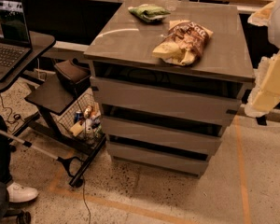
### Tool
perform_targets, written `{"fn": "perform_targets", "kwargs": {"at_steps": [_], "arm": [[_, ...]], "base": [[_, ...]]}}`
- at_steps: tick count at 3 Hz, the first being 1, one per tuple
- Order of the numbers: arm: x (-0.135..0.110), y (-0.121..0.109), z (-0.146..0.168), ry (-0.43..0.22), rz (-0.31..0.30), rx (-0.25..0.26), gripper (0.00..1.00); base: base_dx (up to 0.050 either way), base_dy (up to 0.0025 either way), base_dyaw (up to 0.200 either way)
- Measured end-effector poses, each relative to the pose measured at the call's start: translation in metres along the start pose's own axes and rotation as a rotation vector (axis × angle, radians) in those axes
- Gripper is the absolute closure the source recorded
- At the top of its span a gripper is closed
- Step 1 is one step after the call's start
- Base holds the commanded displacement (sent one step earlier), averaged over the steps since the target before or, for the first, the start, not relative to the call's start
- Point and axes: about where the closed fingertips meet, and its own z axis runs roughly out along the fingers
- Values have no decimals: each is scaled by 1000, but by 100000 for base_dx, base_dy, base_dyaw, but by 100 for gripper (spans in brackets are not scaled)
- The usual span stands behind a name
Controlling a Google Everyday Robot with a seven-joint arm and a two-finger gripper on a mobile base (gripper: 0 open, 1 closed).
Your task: Pick water bottle
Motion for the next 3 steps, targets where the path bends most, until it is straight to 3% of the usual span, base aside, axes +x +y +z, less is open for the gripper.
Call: {"fn": "perform_targets", "kwargs": {"at_steps": [2,3], "arm": [[0,0,0,0,0,0,0],[0,0,0,0,0,0,0]], "base": [[6,-9,-9703],[-1422,-61,8221]]}}
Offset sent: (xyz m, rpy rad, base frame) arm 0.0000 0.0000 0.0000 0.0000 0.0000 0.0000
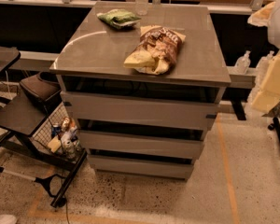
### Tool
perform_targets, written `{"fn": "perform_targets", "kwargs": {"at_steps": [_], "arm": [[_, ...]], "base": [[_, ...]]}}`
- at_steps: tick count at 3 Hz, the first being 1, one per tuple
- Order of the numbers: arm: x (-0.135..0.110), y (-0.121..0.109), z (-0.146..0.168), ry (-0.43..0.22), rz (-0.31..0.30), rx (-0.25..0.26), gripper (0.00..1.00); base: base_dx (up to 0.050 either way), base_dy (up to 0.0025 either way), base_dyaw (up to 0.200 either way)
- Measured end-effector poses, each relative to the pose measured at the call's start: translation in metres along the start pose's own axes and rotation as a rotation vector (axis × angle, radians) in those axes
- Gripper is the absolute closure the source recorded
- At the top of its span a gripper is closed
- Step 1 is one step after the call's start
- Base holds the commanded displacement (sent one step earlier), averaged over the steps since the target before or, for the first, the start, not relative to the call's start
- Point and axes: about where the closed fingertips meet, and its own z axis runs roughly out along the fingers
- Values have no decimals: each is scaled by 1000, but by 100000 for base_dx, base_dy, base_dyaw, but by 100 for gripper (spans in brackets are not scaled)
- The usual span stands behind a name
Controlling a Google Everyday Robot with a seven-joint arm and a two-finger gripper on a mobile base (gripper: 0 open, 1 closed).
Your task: Pick water bottle
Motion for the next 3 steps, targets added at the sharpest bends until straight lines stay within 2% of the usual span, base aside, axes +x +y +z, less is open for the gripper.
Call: {"fn": "perform_targets", "kwargs": {"at_steps": [1,3], "arm": [[0,0,0,0,0,0,0],[0,0,0,0,0,1,0]], "base": [[-1703,-55,6863],[10,-4,-9387]]}}
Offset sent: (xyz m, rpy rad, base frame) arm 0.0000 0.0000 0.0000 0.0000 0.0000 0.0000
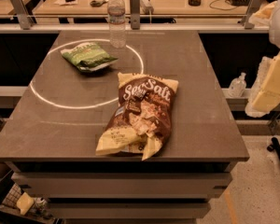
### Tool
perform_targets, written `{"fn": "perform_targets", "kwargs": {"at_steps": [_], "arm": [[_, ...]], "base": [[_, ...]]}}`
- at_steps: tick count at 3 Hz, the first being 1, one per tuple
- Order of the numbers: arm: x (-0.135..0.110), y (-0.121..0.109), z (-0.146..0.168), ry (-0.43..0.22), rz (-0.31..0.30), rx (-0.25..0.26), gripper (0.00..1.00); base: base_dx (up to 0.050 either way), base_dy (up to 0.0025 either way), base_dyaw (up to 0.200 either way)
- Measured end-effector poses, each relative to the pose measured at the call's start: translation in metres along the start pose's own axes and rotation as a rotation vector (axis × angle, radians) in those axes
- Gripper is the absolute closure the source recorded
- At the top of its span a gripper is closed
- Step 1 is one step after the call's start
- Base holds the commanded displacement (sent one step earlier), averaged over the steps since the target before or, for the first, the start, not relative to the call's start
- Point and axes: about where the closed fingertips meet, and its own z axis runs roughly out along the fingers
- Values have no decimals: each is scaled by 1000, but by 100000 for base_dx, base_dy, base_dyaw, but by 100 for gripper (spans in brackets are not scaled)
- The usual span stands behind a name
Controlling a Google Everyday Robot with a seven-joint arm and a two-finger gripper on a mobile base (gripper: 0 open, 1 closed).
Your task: Pick water bottle
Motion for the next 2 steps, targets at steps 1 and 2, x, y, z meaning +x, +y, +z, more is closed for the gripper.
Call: {"fn": "perform_targets", "kwargs": {"at_steps": [1,2], "arm": [[-2,-4,-4,-9,1,12,0],[-18,-31,-10,-92,34,56,0]], "base": [[0,0,0],[0,0,0]]}}
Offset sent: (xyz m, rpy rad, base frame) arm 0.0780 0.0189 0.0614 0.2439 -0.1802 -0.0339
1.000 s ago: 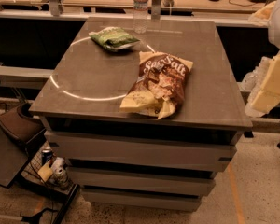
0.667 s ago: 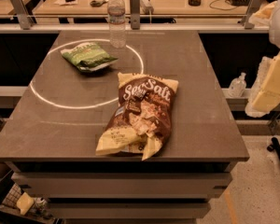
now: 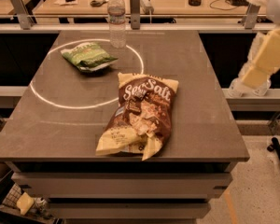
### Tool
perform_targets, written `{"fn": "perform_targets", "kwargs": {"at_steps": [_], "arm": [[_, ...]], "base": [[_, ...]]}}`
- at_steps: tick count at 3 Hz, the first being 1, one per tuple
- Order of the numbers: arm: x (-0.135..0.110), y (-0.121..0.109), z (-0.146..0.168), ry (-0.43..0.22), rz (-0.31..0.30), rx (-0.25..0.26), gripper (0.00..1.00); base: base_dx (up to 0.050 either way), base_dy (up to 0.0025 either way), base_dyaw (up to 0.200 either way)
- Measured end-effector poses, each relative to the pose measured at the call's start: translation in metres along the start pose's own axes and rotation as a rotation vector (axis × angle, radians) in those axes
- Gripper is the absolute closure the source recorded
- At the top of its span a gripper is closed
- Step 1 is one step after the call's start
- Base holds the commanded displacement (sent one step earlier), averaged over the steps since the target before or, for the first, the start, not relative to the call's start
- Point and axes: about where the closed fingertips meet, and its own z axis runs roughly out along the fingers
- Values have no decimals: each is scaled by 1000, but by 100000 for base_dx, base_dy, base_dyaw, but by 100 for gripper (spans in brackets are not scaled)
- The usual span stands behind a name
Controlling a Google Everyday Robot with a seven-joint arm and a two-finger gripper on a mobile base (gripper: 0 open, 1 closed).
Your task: Pick water bottle
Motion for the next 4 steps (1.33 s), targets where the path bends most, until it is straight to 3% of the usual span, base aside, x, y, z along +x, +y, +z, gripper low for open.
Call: {"fn": "perform_targets", "kwargs": {"at_steps": [1,2,4], "arm": [[-24,-39,18,-163,86,26,0],[-57,-60,50,-334,187,19,0],[-118,-64,117,-608,310,21,0]], "base": [[0,0,0],[0,0,0],[0,0,0]]}}
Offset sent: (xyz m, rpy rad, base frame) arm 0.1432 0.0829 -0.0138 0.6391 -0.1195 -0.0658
